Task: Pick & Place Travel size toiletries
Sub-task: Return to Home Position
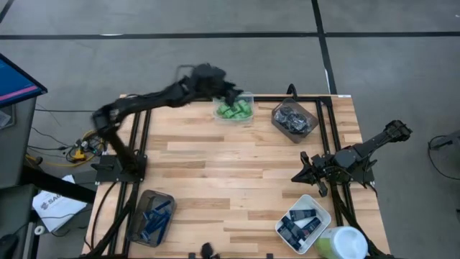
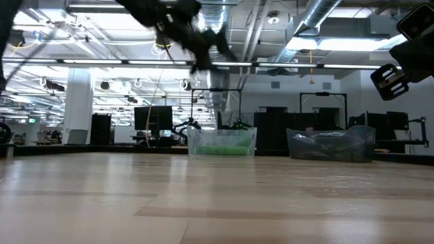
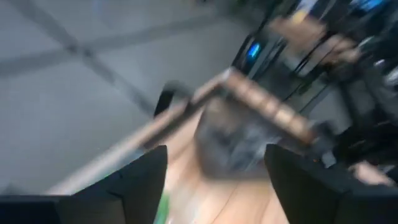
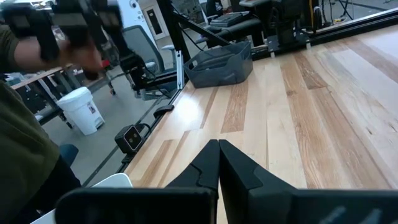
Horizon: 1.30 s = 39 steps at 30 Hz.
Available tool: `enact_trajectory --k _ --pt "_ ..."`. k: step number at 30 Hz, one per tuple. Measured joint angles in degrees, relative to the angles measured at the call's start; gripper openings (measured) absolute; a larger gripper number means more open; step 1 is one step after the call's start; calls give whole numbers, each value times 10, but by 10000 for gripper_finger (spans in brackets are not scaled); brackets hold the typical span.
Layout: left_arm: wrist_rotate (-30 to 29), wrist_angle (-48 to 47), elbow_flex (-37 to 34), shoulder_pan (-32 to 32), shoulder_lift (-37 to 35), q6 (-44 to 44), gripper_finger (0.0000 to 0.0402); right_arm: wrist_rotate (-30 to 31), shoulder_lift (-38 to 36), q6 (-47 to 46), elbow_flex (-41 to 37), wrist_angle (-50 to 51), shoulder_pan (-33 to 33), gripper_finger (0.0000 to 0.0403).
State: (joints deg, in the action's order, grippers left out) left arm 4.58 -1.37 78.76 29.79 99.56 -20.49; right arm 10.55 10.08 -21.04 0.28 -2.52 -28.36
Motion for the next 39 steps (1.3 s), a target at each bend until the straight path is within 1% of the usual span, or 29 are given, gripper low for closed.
enact_trajectory --k 2,4,6,8,10,11,14,19,24,26,28,31,36,39 --pt "-9 -1 -8 -5 -67 31 246 0 0 0 0 0 0 0" --pt "-44 1 -24 -15 -135 70 206 0 0 0 0 0 0 0" --pt "-98 -2 -53 -31 -205 107 155 0 0 0 0 0 0 0" --pt "-147 -2 -94 -50 -281 146 94 0 0 0 0 0 0 0" --pt "-177 -1 -146 -66 -361 173 34 0 0 0 0 0 0 0" --pt "-182 2 -177 -74 -400 178 18 0 0 0 0 0 0 0" --pt "-184 3 -271 -92 -514 163 12 0 0 0 0 0 0 0" --pt "-207 15 -419 -113 -679 109 2 0 0 0 0 0 0 0" --pt "-238 42 -547 -134 -814 78 1 0 0 0 0 0 0 0" --pt "-247 52 -590 -141 -853 76 1 0 0 0 0 0 0 0" --pt "-248 62 -629 -147 -884 76 1 0 0 0 0 0 0 0" --pt "-248 92 -680 -152 -911 75 0 0 0 0 0 0 0 0" --pt "-247 159 -749 -157 -917 75 0 0 0 0 0 0 0 0" --pt "-247 179 -779 -157 -917 69 0 0 0 0 0 0 0 0"
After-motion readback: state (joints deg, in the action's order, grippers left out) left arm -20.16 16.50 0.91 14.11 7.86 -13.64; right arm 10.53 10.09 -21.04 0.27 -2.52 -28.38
